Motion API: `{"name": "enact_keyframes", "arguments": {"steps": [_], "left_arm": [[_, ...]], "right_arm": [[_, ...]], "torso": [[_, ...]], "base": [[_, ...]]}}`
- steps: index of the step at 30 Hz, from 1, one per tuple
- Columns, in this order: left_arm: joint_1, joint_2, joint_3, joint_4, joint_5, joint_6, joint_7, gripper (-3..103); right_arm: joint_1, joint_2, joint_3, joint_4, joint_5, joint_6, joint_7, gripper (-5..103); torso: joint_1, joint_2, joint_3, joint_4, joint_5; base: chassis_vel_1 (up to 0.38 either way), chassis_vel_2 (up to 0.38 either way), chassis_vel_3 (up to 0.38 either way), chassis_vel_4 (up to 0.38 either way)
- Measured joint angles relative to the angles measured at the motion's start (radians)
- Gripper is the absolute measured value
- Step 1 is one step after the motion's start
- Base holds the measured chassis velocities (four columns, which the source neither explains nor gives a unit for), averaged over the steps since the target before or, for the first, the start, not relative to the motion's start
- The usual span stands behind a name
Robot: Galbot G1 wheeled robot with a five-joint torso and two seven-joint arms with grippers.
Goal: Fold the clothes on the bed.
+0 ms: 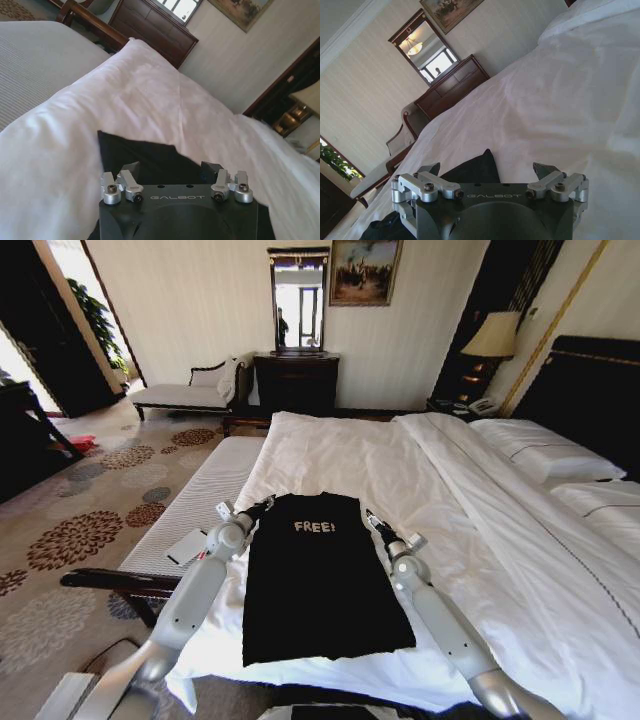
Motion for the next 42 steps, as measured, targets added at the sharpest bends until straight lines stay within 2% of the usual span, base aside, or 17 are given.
{"name": "enact_keyframes", "arguments": {"steps": [1, 3, 4, 6, 8, 14, 28, 29, 32, 33, 34, 36, 40, 42], "left_arm": [[0.023, 0.015, 0.001, -0.020, 0.007, 0.004, 0.006, 76], [0.071, 0.036, -0.005, -0.063, -0.007, 0.010, 0.007, 86], [0.071, 0.036, -0.005, -0.063, -0.007, 0.010, 0.007, 86], [0.100, 0.037, -0.013, -0.084, -0.044, 0.018, -0.003, 96], [0.123, 0.029, -0.019, -0.093, -0.079, 0.032, -0.015, 100], [0.143, 0.012, -0.030, -0.098, -0.145, 0.074, -0.038, 100], [0.121, -0.028, -0.042, -0.039, -0.154, 0.058, -0.041, 100], [0.115, -0.032, -0.042, -0.032, -0.153, 0.052, -0.040, 103], [0.105, -0.039, -0.042, -0.021, -0.152, 0.045, -0.039, 99], [0.104, -0.046, -0.040, -0.015, -0.151, 0.043, -0.034, 85], [0.104, -0.048, -0.040, -0.014, -0.150, 0.042, -0.033, 80], [0.104, -0.050, -0.040, -0.011, -0.148, 0.041, -0.030, 80], [0.104, -0.053, -0.040, -0.008, -0.142, 0.034, -0.023, 57], [0.104, -0.053, -0.039, -0.008, -0.141, 0.034, -0.022, 57]], "right_arm": [[-0.001, 0.001, 0.000, 0.002, 0.000, 0.000, 0.000, 100], [-0.003, 0.004, 0.002, 0.006, -0.002, 0.000, 0.003, 100], [-0.003, 0.004, 0.002, 0.006, -0.002, 0.000, 0.003, 100], [-0.006, 0.007, 0.002, 0.010, -0.004, -0.001, 0.008, 100], [-0.011, 0.009, 0.003, 0.014, -0.006, -0.001, 0.011, 100], [-0.020, -0.003, 0.010, 0.023, -0.007, -0.003, 0.014, 100], [-0.025, -0.012, 0.015, 0.018, -0.005, -0.004, 0.015, 100], [-0.023, -0.011, 0.015, 0.015, -0.005, -0.004, 0.015, 100], [-0.020, -0.009, 0.012, 0.012, -0.005, -0.004, 0.016, 100], [-0.016, -0.008, 0.011, 0.011, -0.005, -0.004, 0.017, 100], [-0.016, -0.008, 0.011, 0.010, -0.005, -0.004, 0.017, 100], [-0.016, -0.008, 0.010, 0.010, -0.005, -0.004, 0.017, 100], [-0.016, -0.008, 0.010, 0.009, -0.005, -0.005, 0.017, 100], [-0.016, -0.008, 0.010, 0.009, -0.005, -0.005, 0.018, 100]], "torso": [[0.000, 0.000, 0.000, 0.0000, -0.0001], [0.000, 0.000, 0.000, 0.0000, 0.0000], [0.000, 0.000, 0.000, 0.0000, 0.0000], [0.000, 0.000, 0.000, -0.0002, 0.0000], [0.000, 0.000, 0.000, -0.0004, 0.0002], [0.000, 0.000, 0.000, -0.0004, 0.0002], [0.000, 0.000, 0.000, -0.0003, 0.0002], [0.000, 0.000, 0.000, -0.0003, 0.0002], [0.000, 0.000, 0.000, -0.0003, 0.0003], [0.000, 0.000, 0.000, -0.0003, 0.0002], [0.000, 0.000, 0.000, -0.0003, 0.0002], [0.000, 0.000, 0.000, -0.0003, 0.0002], [0.000, 0.000, 0.000, -0.0003, 0.0002], [0.000, 0.000, 0.000, -0.0003, 0.0002]], "base": [[0.000, 0.000, 0.000, 0.000], [0.000, 0.000, 0.000, 0.000], [0.000, 0.000, 0.000, 0.000], [0.000, 0.000, 0.000, 0.000], [0.000, 0.000, 0.000, 0.000], [0.000, 0.000, 0.000, 0.000], [0.000, 0.000, 0.000, 0.000], [0.000, 0.000, 0.000, 0.000], [0.000, 0.000, 0.000, 0.000], [0.000, 0.000, 0.000, 0.000], [0.000, 0.000, 0.000, 0.000], [0.000, 0.000, 0.000, 0.000], [0.000, 0.000, 0.000, 0.000], [0.000, 0.000, 0.000, 0.000]]}}
